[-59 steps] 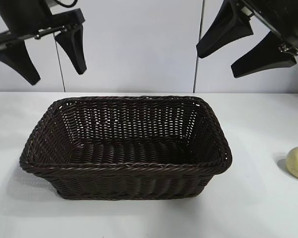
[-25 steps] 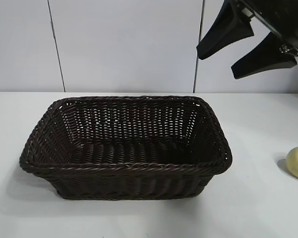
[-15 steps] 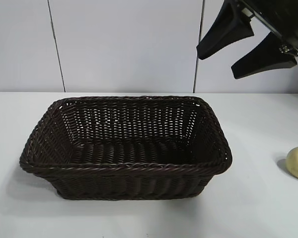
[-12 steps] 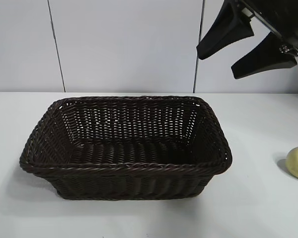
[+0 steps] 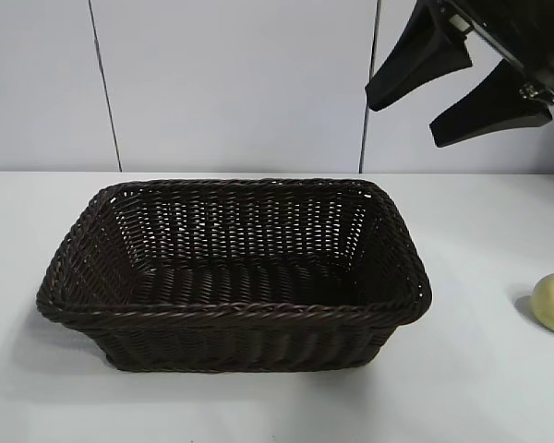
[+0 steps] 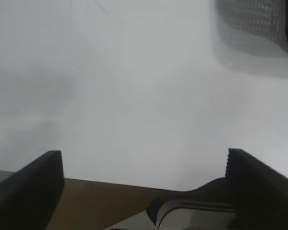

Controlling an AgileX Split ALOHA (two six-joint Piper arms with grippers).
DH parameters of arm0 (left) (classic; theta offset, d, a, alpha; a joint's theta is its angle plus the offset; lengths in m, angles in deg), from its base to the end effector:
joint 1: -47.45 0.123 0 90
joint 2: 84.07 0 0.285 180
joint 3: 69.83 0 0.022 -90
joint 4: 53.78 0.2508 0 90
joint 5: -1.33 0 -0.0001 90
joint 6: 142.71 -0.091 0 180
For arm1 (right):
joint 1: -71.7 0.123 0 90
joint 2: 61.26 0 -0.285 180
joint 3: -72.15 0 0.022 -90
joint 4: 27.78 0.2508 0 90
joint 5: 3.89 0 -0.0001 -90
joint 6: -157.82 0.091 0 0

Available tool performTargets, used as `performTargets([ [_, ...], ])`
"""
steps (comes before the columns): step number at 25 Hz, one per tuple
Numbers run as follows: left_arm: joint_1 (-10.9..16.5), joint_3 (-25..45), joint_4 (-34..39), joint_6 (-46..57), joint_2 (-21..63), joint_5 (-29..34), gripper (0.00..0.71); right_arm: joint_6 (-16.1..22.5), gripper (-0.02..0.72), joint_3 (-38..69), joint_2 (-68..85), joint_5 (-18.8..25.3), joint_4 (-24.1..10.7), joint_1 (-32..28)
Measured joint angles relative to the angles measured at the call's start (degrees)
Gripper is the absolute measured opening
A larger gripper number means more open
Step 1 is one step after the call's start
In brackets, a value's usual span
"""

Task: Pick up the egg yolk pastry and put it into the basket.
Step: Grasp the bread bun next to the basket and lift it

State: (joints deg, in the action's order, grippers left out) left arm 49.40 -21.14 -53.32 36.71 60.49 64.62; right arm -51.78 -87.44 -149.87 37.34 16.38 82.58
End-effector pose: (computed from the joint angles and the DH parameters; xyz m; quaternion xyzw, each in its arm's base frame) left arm 0.0639 0.0028 0.2591 -0.0107 0.9598 0.0101 0.2803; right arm 0.2749 0.0954 0.2840 -0.1132 0.9128 0.2692 0.2855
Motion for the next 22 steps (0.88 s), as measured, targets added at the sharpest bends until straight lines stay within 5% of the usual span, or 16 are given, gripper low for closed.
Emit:
performTargets([
  [15,0.0,0.7,-0.1,0.0,17.6,0.2,0.658,2.8,0.538,-0.1,0.0,0.2,-0.8,0.0],
  [19,0.0,0.7,-0.1,0.0,26.1,0.6,0.658,5.8,0.538,-1.7,0.0,1.2,-3.5,0.0],
  [22,0.0,0.7,-0.1,0.0,28.4,1.0,0.658,9.8,0.538,-3.9,0.0,2.8,-8.9,0.0],
])
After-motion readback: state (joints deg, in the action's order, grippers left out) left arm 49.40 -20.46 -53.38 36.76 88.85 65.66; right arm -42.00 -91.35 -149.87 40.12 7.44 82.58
